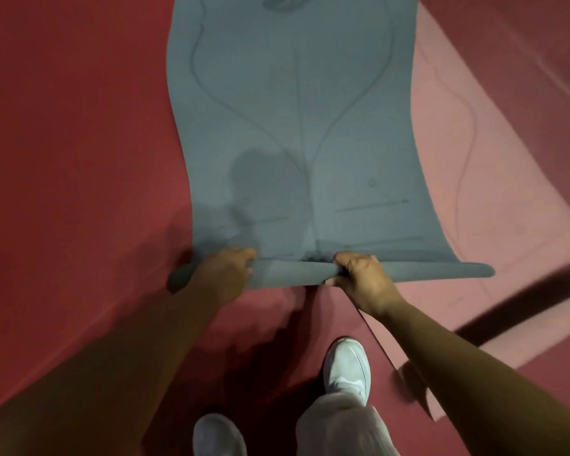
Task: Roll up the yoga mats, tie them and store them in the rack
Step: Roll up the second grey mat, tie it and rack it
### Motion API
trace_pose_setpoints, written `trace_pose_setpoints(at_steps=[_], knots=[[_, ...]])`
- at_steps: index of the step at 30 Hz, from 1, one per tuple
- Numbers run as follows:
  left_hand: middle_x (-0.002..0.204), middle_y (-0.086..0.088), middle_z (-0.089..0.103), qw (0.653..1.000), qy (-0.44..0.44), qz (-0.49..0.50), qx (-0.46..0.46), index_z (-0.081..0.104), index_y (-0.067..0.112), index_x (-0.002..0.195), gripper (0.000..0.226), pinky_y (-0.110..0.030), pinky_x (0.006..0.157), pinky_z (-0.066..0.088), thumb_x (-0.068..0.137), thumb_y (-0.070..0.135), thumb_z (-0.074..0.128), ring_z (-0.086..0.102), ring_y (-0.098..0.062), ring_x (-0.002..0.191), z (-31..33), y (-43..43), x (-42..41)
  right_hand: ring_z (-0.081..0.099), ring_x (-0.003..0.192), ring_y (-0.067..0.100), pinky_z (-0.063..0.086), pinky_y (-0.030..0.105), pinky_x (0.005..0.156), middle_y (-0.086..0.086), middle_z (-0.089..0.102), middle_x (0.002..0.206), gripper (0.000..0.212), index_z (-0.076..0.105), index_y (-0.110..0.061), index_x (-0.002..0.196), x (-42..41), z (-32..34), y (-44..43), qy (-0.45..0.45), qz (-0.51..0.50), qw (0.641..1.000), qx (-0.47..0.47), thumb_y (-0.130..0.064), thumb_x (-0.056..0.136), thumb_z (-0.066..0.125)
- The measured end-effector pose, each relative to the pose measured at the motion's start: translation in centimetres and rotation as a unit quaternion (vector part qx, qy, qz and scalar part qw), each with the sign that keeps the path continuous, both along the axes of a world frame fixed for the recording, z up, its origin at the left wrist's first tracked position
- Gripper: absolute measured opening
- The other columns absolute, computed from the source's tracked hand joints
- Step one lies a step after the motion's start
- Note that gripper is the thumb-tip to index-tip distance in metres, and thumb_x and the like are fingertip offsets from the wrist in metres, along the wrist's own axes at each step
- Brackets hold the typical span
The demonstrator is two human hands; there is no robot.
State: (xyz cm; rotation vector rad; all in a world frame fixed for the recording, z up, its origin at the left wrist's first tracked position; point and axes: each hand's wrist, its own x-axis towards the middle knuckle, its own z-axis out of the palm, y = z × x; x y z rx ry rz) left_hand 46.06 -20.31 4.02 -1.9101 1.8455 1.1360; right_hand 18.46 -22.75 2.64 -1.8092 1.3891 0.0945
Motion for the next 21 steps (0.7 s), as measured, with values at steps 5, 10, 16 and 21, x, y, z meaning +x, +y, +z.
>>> trace_pose_setpoints(at_steps=[5,10,16,21], knots=[[0.111,-0.01,0.062,0.999,0.035,-0.001,-0.002,0.055,0.013,0.104,0.008,-0.03,0.079,0.034,0.098,0.014,0.052,0.057,-0.03,0.106,10.7,-1.1,-0.6,0.059,0.089,0.024,0.03,0.033,0.077,-0.011,0.051,0.079,0.035,0.042,-0.029,0.079,-1.2,11.1,-0.3,0.008,0.007,0.999,-0.048,-0.026,0.082,0.076],[0.125,-0.009,0.063,0.997,0.054,-0.029,-0.054,0.055,0.02,0.128,0.033,-0.034,0.092,0.043,0.097,0.011,0.048,0.058,-0.029,0.112,21.2,-1.0,-1.8,0.058,0.098,0.028,0.031,0.034,0.078,0.003,0.062,0.092,0.017,0.053,-0.017,0.086,-3.0,22.0,0.4,0.027,0.003,0.998,-0.057,-0.025,0.089,0.067],[0.134,0.004,0.057,0.993,0.055,-0.072,-0.076,0.044,0.042,0.14,0.048,-0.039,0.102,0.041,0.099,0.017,0.046,0.052,-0.021,0.122,28.9,-0.3,-3.4,0.057,0.1,0.03,0.028,0.032,0.077,0.008,0.063,0.099,0.012,0.052,-0.017,0.088,-4.9,30.1,1.5,0.029,-0.013,0.996,-0.08,-0.022,0.094,0.061],[0.131,0.004,0.059,0.992,0.055,-0.029,-0.107,0.045,0.045,0.138,0.049,-0.043,0.103,0.041,0.097,0.018,0.046,0.052,-0.021,0.122,31.0,1.4,-6.6,0.058,0.103,0.029,0.032,0.034,0.083,0.006,0.064,0.101,0.014,0.059,-0.012,0.096,-8.2,31.8,0.2,0.026,0.01,0.994,-0.102,-0.026,0.094,0.061]])
